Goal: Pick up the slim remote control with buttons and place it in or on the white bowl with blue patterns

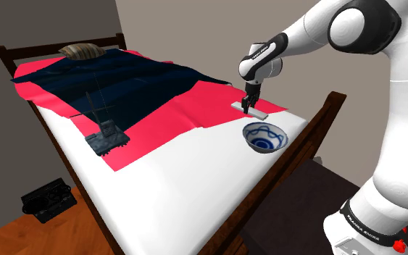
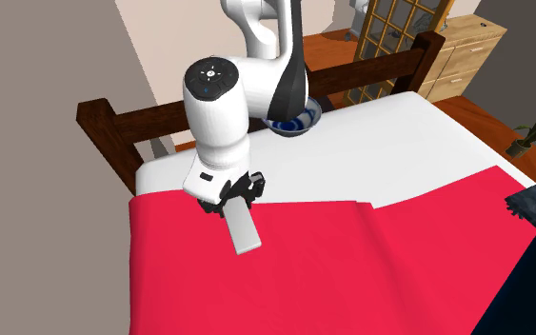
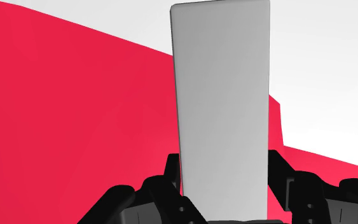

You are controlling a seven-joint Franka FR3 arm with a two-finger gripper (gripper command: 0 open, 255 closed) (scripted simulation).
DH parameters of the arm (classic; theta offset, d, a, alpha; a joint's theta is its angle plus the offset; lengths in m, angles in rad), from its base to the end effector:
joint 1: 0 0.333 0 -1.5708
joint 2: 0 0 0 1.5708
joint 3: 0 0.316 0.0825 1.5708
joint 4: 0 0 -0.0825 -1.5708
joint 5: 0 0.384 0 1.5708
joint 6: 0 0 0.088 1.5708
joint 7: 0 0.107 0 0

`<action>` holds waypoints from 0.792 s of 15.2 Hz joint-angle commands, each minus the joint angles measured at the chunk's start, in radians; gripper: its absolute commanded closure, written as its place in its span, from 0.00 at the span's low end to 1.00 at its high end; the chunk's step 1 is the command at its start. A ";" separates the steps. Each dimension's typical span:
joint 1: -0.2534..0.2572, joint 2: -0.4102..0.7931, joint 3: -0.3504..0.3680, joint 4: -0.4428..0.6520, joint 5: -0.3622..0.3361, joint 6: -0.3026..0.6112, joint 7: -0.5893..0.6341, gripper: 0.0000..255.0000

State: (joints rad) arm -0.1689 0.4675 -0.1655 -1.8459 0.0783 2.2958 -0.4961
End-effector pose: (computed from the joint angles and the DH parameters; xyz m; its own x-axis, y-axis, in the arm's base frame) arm 0.6085 -0.2024 0.2741 0.9919 0.1261 -0.0163 0.1262 -0.9920 0.0097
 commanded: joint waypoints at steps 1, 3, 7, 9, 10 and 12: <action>0.000 0.000 0.000 0.000 0.000 0.000 0.000 1.00; 0.000 0.000 0.000 0.000 0.000 0.000 0.000 1.00; 0.001 -0.008 -0.001 0.002 -0.002 -0.010 0.001 1.00; 0.002 -0.024 -0.003 0.007 -0.005 -0.031 0.003 1.00; 0.003 -0.032 -0.004 0.010 -0.007 -0.041 0.004 1.00; 0.004 -0.047 -0.006 0.016 -0.010 -0.063 0.006 1.00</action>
State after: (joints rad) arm -0.1658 0.4251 -0.1707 -1.8358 0.0696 2.2437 -0.4919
